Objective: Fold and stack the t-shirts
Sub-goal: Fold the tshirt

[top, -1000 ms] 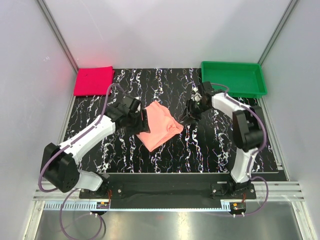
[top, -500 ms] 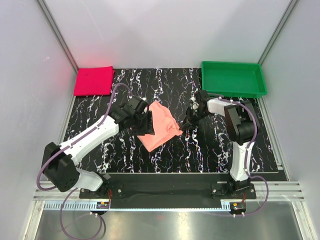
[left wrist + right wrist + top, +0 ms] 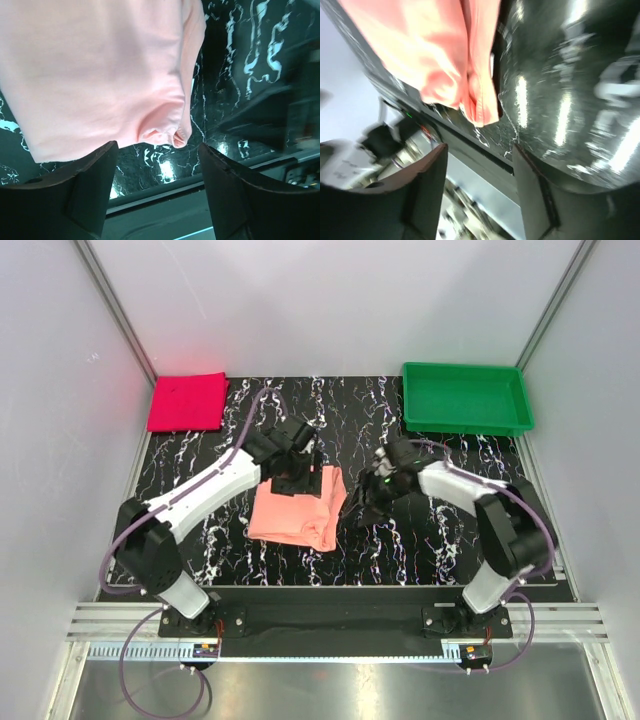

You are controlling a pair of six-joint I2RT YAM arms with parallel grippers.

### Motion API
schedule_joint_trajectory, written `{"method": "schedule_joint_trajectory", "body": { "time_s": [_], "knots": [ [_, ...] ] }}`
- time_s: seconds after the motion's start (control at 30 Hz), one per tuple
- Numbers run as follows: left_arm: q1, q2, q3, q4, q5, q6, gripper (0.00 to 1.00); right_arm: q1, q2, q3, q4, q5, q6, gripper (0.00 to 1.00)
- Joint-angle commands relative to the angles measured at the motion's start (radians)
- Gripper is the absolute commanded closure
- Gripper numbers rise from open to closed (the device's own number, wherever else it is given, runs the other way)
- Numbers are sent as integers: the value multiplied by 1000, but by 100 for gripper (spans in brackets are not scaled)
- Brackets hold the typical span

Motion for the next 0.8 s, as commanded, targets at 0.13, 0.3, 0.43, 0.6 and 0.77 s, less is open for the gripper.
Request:
{"method": "schedule_joint_trajectory", "body": {
  "time_s": [0.13,0.3,0.43,0.6,0.77],
  "knots": [
    [-159,125,67,-16,-168,47,27,-210,-79,-42,-24,-32,-77,34],
    [-254,207,86,-36,-350,70,26,-207,-28,-131,251,-203,118,39],
    [-281,262,102,-33,-410,99,27,-209,-2,-122,297,-218,137,47],
    [-305,322,119,-38,-443,116,27,-210,13,-114,291,-224,123,50],
    [-310,356,120,-18,-432,132,33,-209,49,-132,351,-246,155,65]
  ]
}}
